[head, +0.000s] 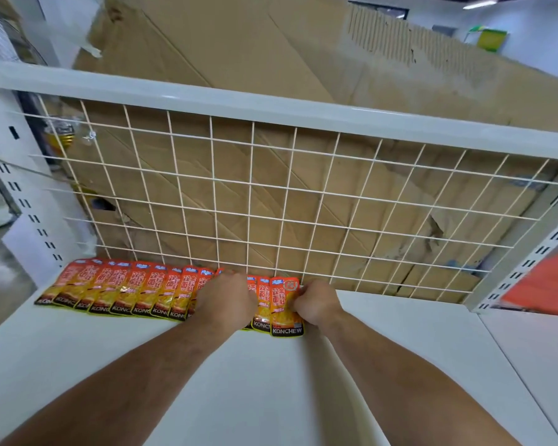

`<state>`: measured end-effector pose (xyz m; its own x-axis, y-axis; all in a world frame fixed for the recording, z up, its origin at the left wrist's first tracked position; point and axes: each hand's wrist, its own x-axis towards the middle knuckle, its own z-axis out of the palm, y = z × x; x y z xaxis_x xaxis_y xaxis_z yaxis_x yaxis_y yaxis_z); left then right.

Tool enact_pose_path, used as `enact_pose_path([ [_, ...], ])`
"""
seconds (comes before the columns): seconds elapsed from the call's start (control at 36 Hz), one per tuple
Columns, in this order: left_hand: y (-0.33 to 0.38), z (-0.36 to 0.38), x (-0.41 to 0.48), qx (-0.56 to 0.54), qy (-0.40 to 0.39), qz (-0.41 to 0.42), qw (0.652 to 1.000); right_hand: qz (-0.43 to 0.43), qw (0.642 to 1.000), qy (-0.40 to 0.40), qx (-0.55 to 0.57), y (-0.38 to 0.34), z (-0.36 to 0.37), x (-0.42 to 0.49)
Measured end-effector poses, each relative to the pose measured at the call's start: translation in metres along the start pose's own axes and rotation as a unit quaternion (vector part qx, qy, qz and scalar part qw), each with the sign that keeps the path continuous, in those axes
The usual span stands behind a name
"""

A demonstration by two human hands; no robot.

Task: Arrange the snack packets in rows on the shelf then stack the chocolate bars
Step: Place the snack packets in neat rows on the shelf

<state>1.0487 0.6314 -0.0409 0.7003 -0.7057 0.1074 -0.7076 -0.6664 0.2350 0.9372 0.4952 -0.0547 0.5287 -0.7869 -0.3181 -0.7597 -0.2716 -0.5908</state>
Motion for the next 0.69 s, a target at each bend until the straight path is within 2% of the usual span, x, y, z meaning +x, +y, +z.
enact_pose_path([
  [0.17, -0.003, -0.002, -0.002, -0.008, 0.008, 0.0, 1.0, -0.013, 0.993, 0.045, -0.111, -0.011, 0.002, -0.006],
  [0.36, -0.001, -0.001, -0.005, 0.004, 0.022, 0.006, 1.0, -0.026, 0.98, 0.063, -0.189, -0.018, 0.004, -0.011],
  [0.69, 0.002, -0.005, -0.013, 0.005, 0.014, 0.014, 1.0, -0.012, 0.983, 0.063, -0.175, -0.011, -0.004, -0.01],
])
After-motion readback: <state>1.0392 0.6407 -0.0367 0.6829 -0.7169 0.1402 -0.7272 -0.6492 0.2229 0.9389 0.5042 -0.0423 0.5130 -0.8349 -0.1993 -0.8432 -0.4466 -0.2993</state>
